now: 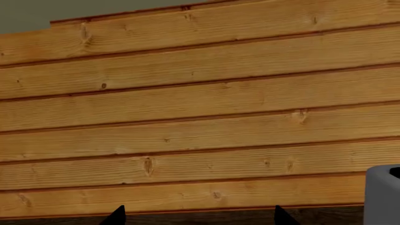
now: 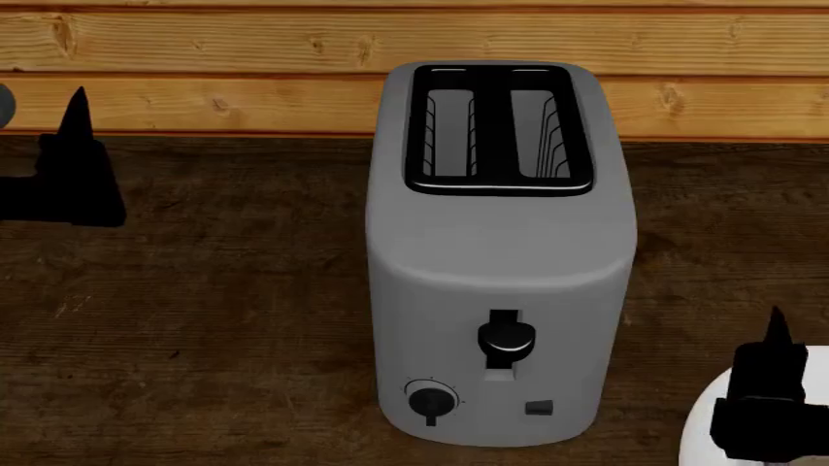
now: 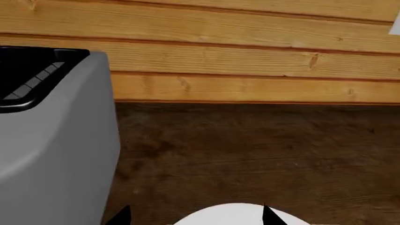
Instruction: Place the toasted item on a plate.
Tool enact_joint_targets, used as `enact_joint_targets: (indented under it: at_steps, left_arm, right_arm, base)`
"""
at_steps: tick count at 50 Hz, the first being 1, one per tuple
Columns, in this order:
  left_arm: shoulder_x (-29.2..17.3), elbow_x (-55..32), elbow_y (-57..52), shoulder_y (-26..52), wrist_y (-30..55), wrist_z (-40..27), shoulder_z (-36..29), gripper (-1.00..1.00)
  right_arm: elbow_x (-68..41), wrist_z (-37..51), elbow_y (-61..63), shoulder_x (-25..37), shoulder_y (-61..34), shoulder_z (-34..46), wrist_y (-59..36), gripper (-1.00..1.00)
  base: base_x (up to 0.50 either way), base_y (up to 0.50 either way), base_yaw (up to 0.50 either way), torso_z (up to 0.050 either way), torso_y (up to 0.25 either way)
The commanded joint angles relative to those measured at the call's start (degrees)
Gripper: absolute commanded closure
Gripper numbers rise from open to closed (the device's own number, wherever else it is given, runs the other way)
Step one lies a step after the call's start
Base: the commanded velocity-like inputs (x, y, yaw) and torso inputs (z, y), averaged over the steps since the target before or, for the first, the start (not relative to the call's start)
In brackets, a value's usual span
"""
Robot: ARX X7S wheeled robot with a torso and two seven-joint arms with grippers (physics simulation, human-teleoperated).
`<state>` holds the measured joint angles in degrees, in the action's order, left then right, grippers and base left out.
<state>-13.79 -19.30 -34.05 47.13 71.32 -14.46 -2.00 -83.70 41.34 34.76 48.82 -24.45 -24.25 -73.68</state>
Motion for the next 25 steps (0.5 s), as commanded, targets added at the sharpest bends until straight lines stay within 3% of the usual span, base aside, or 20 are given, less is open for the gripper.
enact_joint_targets:
  at_steps: [1,25]
  left_arm:
    - [0.04,-0.32,-0.06,0.20,0.09,-0.27,-0.24,-1.00]
    - [-0.05,-0.97,-1.48,0.50,1.44,-0.82,0.00,-1.00]
  right_arm:
    - [-6.43,5.81,1.33,4.55,-5.44,0.50,-1.41,-1.00]
    - [-15.77,13.41,1.16,10.01,-13.52,4.59,0.59,-1.00]
  base:
    - [0.00,0.00,0.00,0.000,0.000]
    - [0.00,0.00,0.00,0.000,0.000]
